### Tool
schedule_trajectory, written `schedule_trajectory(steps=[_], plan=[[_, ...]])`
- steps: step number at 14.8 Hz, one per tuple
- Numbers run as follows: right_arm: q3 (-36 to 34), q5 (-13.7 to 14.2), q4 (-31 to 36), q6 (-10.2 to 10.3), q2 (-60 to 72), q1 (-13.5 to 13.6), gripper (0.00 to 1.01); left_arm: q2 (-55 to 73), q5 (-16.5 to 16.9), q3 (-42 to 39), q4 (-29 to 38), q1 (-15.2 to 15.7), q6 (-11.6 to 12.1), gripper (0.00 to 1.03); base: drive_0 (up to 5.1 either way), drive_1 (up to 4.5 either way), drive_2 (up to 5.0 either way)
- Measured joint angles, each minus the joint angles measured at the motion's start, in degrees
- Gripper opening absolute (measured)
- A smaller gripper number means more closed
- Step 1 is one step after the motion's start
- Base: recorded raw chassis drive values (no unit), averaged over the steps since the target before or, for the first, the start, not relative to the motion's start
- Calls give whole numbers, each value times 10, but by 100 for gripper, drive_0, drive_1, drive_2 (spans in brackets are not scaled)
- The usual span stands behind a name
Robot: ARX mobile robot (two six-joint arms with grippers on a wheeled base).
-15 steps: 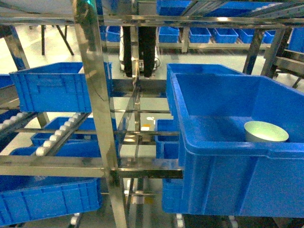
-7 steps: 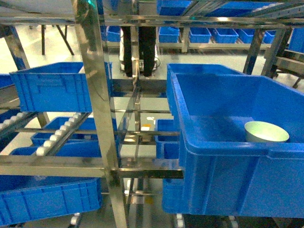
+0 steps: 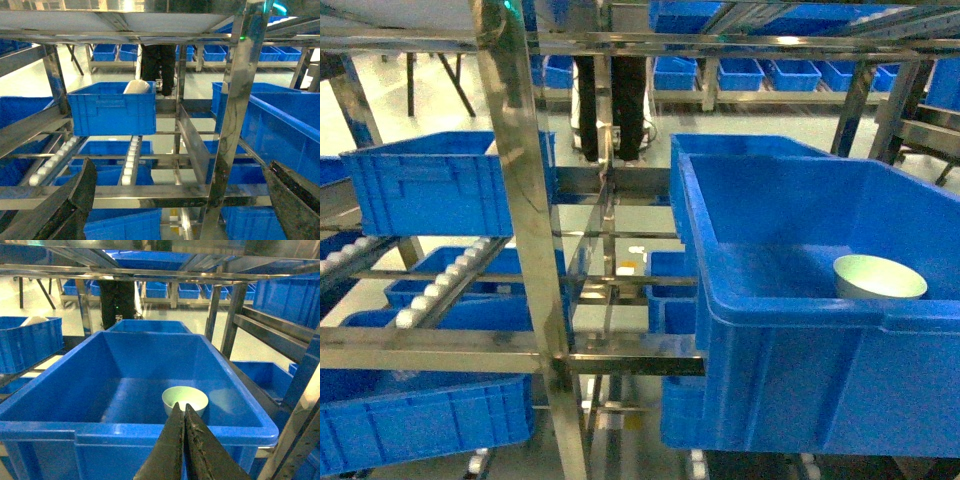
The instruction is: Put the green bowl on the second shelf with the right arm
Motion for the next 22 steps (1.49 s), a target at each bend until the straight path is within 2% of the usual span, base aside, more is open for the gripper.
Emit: schedule_trajectory(steps=[8,14,21,22], plan=[[-13,0,-182,0,-201,0,2,0,0,0,0,0,0,98,0,0,0],[-13,0,-295,0,-316,0,2,0,0,0,0,0,0,98,0,0,0],[-13,0,-363,1,-383,0,2,0,0,0,0,0,0,98,0,0,0],[-13,0,-426,2,-421,0,2,0,0,0,0,0,0,98,0,0,0]])
